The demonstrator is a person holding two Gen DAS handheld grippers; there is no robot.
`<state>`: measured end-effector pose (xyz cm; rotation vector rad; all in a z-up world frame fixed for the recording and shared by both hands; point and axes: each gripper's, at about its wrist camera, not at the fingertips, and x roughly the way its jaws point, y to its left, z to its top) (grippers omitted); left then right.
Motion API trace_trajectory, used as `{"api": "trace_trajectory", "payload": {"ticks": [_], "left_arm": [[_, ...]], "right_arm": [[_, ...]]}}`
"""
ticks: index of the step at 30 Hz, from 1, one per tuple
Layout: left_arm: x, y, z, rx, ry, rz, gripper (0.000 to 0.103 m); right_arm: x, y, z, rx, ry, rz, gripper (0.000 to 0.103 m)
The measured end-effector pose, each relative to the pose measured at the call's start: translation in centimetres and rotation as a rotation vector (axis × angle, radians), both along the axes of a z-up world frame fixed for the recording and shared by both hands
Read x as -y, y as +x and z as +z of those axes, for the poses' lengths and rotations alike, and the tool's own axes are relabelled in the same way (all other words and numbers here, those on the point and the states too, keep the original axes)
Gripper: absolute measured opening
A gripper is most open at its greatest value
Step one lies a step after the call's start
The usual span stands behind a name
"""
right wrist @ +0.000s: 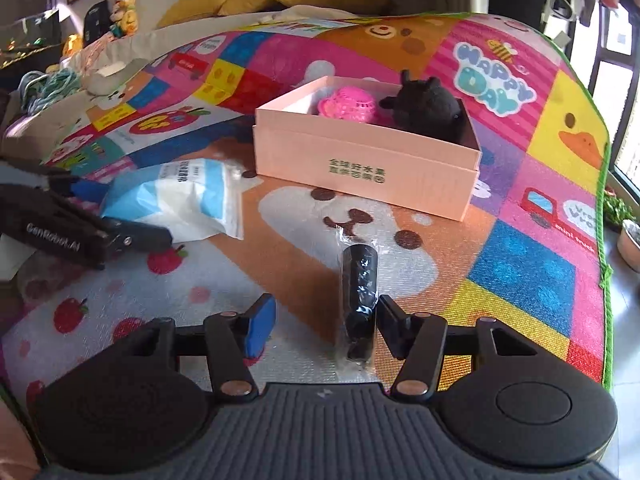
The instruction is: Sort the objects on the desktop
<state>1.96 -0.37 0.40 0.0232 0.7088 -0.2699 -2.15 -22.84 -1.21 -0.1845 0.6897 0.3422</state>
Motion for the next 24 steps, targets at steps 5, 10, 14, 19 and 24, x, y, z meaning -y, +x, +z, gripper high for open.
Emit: {"api": "trace_trajectory", "payload": {"ticks": [5,10,14,19,24], "left_arm": [[0.2,0.0,-0.1,0.002,0.004,-0.002,0.103],[0.2,0.0,-0.1,0.001,0.009,-0.004,0.103],[0.2,0.0,-0.1,0.001,0.014,-0.005,0.103],[0.3,0.0,-0.2,0.001,0.016,-0.005,0.103],[0.3,0.0,-0.2,0.001,0.021,-0.005,0.103]], "right_arm": [[0.7,-0.4,0.3,0.038,-0.098,-0.025,0.063],[2.9,1.1,0.5,0.02,-0.075,-0.13,0.056],[2.2,2.4,0.2,-0.024,-0.017,-0.082,0.027],[0.0,1.4,1.1,-0.025,-0.006,0.077,0.024],[-0.5,-0.6,1.2,0.008,-0.116,0.116,0.042]]}}
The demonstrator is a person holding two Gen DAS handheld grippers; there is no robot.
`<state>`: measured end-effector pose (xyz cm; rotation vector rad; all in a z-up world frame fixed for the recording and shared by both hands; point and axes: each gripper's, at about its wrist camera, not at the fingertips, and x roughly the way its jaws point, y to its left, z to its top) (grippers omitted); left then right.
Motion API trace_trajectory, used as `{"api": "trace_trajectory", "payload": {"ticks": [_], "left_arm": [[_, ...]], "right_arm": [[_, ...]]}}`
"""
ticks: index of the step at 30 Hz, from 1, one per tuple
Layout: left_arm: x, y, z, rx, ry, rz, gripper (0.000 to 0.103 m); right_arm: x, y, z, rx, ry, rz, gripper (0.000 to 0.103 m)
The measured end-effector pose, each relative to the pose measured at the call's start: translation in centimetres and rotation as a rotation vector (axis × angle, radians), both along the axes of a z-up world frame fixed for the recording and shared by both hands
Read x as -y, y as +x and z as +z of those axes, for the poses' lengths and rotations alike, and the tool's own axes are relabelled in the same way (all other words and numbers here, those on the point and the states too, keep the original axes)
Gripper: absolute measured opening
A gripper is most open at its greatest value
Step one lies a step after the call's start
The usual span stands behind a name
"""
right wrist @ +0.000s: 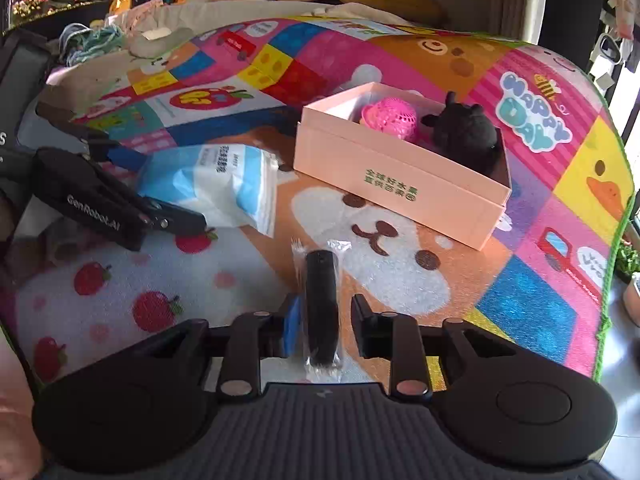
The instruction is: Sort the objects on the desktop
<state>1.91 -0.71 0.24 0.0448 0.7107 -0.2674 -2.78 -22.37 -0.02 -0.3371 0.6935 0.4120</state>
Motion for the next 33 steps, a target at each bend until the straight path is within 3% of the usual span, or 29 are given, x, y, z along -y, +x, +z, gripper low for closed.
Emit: {"api": "trace_trajectory", "payload": {"ticks": [3,8,10,12,15,18,26,30,33], "left_arm": [[0.0,0.0,0.0,0.0,0.001,0.0,0.103],[0.0,0.0,0.0,0.0,0.0,0.0,0.103],[0.1,0.0,0.0,0.0,0.0,0.0,0.103],[0.1,0.0,0.0,0.0,0.001,0.0,0.103],[0.1,0.0,0.0,0.0,0.002,0.0,0.103],[0.1,0.0,0.0,0.0,0.002,0.0,0.103],[0.2,0.0,-0.1,0.0,0.006,0.0,0.103],[0.2,0.0,0.0,-0.001,0.006,0.0,0.103],[0.2,0.0,0.0,-0.001,0.007,0.0,0.103]], "right_arm": [[1.1,-0.3,-0.4,0.044,-0.084,-0.057,0.065],[3.1,1.0,-0.8,0.157,-0.19,-0.242,0.087],[3.9,1.6,-0.8,0.136,-0.141,-0.297,0.091],[4.9,2.0,-0.5,0.079,-0.019,-0.315,0.103],[6.0,2.1,-0.2,-0.038,0.211,-0.311,0.103],[6.3,3.0,-1.0,-0.137,0.325,-0.326,0.103],[6.0,2.8,-1.6,-0.111,0.387,-0.412,0.103],[4.7,2.7,-1.5,-0.096,0.329,-0.41,0.103],[3.5,3.3,-1.5,-0.079,0.303,-0.476,0.103]]}}
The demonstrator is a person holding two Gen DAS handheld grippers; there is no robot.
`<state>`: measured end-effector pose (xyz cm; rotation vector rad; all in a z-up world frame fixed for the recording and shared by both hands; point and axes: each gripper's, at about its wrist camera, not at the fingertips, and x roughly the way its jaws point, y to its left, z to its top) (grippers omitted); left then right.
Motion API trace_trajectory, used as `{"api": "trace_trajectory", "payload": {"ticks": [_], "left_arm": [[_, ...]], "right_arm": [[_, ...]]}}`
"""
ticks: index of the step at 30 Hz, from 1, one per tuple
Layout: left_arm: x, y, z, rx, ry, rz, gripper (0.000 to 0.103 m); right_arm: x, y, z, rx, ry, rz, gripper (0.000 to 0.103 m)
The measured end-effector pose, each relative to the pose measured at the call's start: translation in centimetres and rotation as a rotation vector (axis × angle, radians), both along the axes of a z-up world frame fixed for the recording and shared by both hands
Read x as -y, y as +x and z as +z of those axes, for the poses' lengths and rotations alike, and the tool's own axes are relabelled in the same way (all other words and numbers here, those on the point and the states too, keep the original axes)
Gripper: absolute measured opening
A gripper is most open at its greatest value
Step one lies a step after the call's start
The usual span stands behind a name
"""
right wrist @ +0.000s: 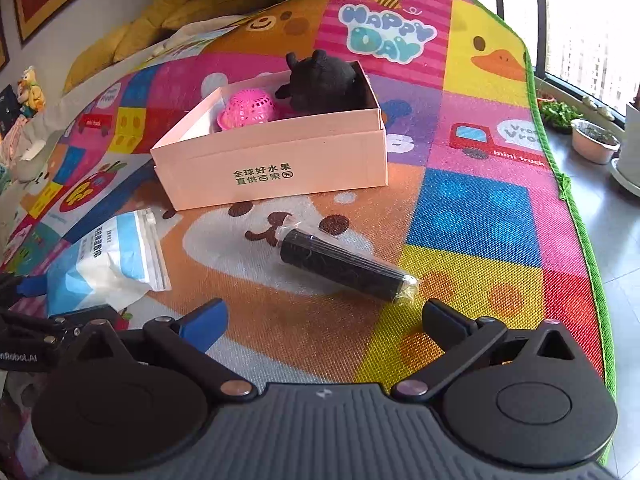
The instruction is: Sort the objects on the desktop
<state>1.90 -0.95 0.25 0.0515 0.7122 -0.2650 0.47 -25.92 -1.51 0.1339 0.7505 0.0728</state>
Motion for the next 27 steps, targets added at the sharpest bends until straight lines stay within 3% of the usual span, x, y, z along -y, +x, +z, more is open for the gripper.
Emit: {"api": "trace_trajectory", "payload": {"ticks": [4,6,10,13,15,18,21,27], "left_arm": [[-0.1,0.0,0.0,0.002,-0.019,0.001,0.103],[-0.4,0.0,0.0,0.003,-0.035,0.002,0.103],[-0.7,0.0,0.0,0.004,-0.054,0.003,0.103],[-0.7,0.0,0.0,0.004,-0.053,0.004,0.103],[-0.7,0.0,0.0,0.004,-0.054,0.004,0.103],[-0.7,0.0,0.0,0.004,-0.053,0.004,0.103],[-0.7,0.0,0.0,0.004,-0.054,0.004,0.103],[-1.0,0.0,0.1,0.007,-0.073,0.002,0.103]], "right_arm": [[-1.3,1.9,0.2,-0.016,-0.036,-0.059,0.1],[-1.8,2.8,0.2,-0.01,-0.063,-0.077,0.09],[-2.3,3.6,0.0,0.007,-0.101,-0.077,0.083],[-2.6,4.0,-0.1,0.001,-0.112,-0.057,0.089],[-2.6,4.4,-0.1,-0.016,-0.078,-0.043,0.103],[-3.0,5.0,-0.2,-0.015,-0.068,-0.073,0.102],[-3.2,5.3,-0.1,0.001,-0.092,-0.064,0.087],[-2.1,3.4,0.4,0.0,-0.053,0.094,0.082]]}}
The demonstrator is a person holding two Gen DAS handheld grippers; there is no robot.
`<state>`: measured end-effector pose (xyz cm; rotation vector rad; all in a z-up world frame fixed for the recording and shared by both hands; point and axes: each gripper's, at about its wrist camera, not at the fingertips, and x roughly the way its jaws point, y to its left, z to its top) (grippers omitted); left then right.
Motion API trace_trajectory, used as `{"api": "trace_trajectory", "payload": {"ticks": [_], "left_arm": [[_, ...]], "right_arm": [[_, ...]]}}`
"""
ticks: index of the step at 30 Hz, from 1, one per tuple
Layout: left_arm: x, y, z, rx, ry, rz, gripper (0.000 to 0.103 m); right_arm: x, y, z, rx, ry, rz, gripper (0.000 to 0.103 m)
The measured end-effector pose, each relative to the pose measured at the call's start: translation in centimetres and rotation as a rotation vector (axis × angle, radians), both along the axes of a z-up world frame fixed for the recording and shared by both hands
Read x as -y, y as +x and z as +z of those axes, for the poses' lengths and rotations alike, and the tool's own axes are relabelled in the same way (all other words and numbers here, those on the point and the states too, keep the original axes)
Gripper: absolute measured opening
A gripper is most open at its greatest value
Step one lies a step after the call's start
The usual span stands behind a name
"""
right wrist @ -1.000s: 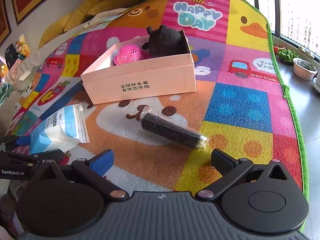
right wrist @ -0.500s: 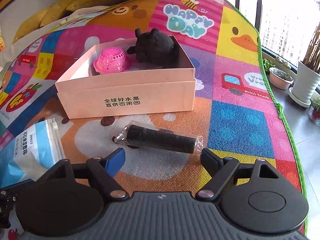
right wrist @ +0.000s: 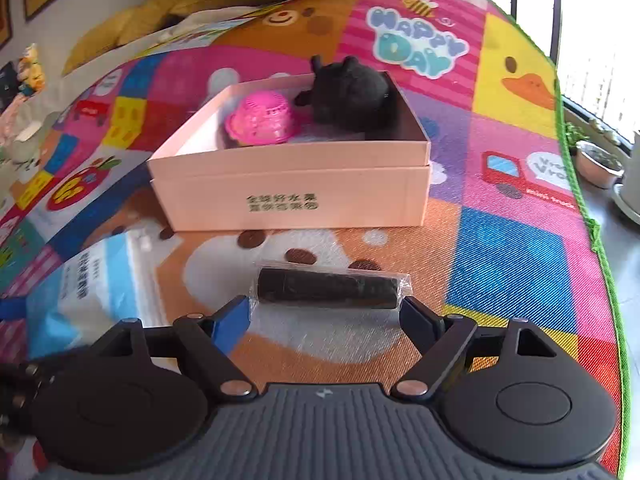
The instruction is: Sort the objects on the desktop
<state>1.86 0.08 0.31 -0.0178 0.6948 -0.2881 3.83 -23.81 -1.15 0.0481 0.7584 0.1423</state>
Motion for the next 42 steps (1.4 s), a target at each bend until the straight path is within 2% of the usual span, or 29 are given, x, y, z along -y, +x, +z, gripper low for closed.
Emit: {"api": "trace_trajectory", "payload": {"ticks": [3,6,9,11,14,18,24,29,34,37,38,40,41,42], "left_arm": [[-0.2,-0.1,0.1,0.003,-0.016,-0.008,0.103],[0.3,-0.4,0.2,0.005,-0.008,-0.032,0.103],[1.2,-1.0,0.4,-0.02,-0.033,-0.104,0.103],[2.2,-1.8,0.5,-0.032,-0.051,-0.193,0.103],[3.4,-3.0,1.1,-0.009,-0.036,-0.279,0.103],[4.4,-3.2,1.7,0.048,0.06,-0.235,0.103],[5.3,-1.3,1.3,0.04,0.126,-0.181,0.103],[6.0,0.4,1.6,0.048,0.124,-0.165,0.103],[6.9,2.2,1.7,0.028,0.074,-0.161,0.103],[7.6,2.2,1.4,0.03,0.092,-0.168,0.103],[7.7,2.1,1.3,0.029,0.097,-0.17,0.102],[7.6,2.0,1.2,0.03,0.108,-0.161,0.091],[7.4,2.0,1.2,0.028,0.115,-0.152,0.078],[7.2,2.1,1.3,0.024,0.111,-0.143,0.071]], "right_arm": [[0.2,-3.0,0.3,0.017,-0.006,0.13,0.082],[0.1,-5.8,0.6,0.067,-0.073,0.195,0.083],[0.3,-7.3,0.8,0.098,-0.084,0.198,0.094],[0.6,-7.4,1.0,0.123,-0.07,0.176,0.101],[1.1,-7.0,0.9,0.125,-0.033,0.144,0.103],[1.7,-6.2,-0.2,0.077,-0.023,0.108,0.103],[1.8,-6.2,-1.0,0.061,-0.005,0.102,0.103],[1.8,-6.1,-1.0,0.063,-0.009,0.102,0.103],[1.2,-6.2,-1.2,0.062,-0.053,0.105,0.103],[1.1,-6.1,-1.2,0.061,-0.062,0.107,0.103],[1.1,-6.1,-1.2,0.061,-0.062,0.107,0.103],[1.1,-6.1,-1.2,0.061,-0.062,0.107,0.103],[1.1,-6.1,-1.2,0.06,-0.063,0.108,0.103],[1.1,-6.1,-1.2,0.06,-0.063,0.107,0.103]]}}
